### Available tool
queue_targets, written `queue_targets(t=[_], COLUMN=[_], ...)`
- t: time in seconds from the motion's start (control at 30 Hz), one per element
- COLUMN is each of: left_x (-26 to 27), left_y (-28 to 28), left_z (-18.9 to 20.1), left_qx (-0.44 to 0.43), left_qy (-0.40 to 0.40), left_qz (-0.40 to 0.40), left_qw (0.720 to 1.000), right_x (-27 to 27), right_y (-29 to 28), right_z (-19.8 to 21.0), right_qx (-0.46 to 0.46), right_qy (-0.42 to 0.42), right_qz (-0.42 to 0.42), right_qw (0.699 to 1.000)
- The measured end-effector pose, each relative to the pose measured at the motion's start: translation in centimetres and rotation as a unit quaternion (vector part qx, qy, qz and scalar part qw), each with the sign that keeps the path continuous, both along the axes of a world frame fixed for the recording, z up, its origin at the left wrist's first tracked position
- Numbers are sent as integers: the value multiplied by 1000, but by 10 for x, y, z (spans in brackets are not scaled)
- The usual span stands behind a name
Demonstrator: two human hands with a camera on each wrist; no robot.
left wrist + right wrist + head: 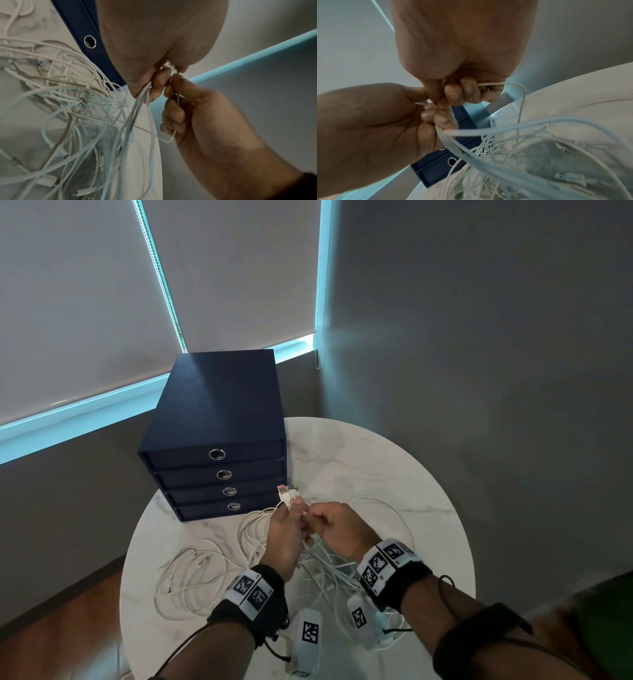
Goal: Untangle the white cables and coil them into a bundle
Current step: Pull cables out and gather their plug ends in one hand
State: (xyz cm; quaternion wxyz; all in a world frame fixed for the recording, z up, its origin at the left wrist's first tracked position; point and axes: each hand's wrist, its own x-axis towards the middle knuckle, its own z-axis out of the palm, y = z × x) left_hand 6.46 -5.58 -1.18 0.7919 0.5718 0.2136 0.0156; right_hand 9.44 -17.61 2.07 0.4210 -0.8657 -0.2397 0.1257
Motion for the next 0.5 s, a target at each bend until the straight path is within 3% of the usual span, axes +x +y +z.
queue_targets(t=[0.1,0.2,0.27,0.33,0.4,0.5], left_x=[0,4,6,5,4,3], left_y=[-1,6,14,23,29,28], left_z=[3,7,13,22,29,34], left_qx=[-18,-91,-176,-196,-165,-98], left_qy=[11,9,-16,-49,-59,-70], left_qz=[44,118,155,149,123,85], left_qw=[999,989,972,968,977,989], right_x=[-1,2,10,22,26,27], right_y=[-9,-30,-53,-75,-90,-92], right_z=[-1,-19,-39,-55,-53,-36], right_qx=[-32,-71,-64,-78,-85,67], right_qy=[4,0,-48,-47,54,224], right_qz=[14,7,-36,-107,-163,-220], right_qw=[999,997,996,990,982,947])
